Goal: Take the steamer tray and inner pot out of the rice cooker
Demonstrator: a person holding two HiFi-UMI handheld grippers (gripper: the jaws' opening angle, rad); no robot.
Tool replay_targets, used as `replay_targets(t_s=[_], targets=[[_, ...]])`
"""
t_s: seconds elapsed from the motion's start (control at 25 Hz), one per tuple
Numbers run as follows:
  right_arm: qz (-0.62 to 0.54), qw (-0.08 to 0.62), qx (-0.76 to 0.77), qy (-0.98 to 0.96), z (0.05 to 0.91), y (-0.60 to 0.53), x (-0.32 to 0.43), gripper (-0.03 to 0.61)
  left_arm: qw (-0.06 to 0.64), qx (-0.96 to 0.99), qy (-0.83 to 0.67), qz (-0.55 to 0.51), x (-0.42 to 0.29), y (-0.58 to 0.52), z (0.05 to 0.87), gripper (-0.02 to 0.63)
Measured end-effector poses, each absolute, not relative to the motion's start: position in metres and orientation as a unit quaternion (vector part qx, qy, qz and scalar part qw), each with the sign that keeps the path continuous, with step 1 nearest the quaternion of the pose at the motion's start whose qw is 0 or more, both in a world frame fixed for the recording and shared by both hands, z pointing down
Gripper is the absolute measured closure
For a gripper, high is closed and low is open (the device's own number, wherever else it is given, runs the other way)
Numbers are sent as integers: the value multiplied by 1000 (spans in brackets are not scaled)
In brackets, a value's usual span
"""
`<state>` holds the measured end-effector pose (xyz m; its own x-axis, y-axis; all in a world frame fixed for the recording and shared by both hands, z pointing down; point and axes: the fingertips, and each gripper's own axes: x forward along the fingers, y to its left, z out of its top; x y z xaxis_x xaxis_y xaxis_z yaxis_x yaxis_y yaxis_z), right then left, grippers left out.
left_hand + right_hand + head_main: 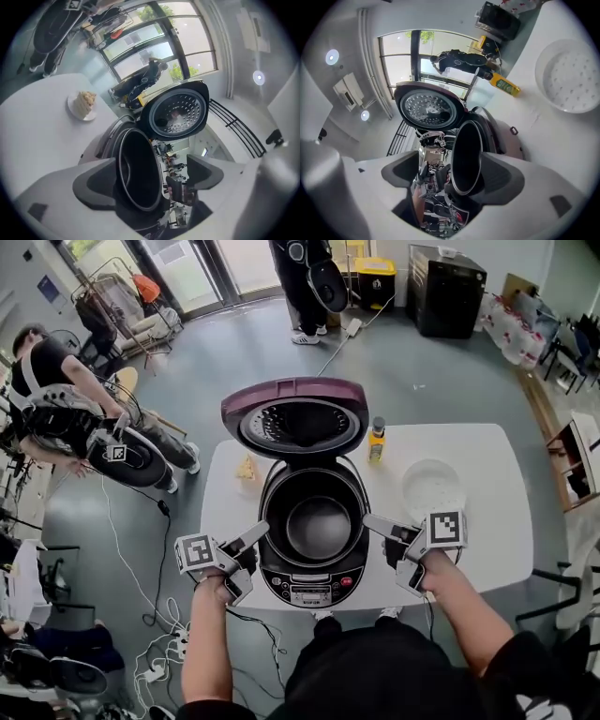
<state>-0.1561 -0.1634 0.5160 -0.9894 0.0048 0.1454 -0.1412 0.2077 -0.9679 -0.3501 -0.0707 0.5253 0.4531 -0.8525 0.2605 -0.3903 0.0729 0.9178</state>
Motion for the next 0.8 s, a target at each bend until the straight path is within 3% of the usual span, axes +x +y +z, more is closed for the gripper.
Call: replay_targets(t_s=[0.16,0.8], targets=[[640,68,58,-764,531,-158,-157,163,583,631,-456,-234,-353,-66,533,172],[675,39,69,-734,542,-154,-177,164,607,644,-410,-219,-354,-70,532,189]])
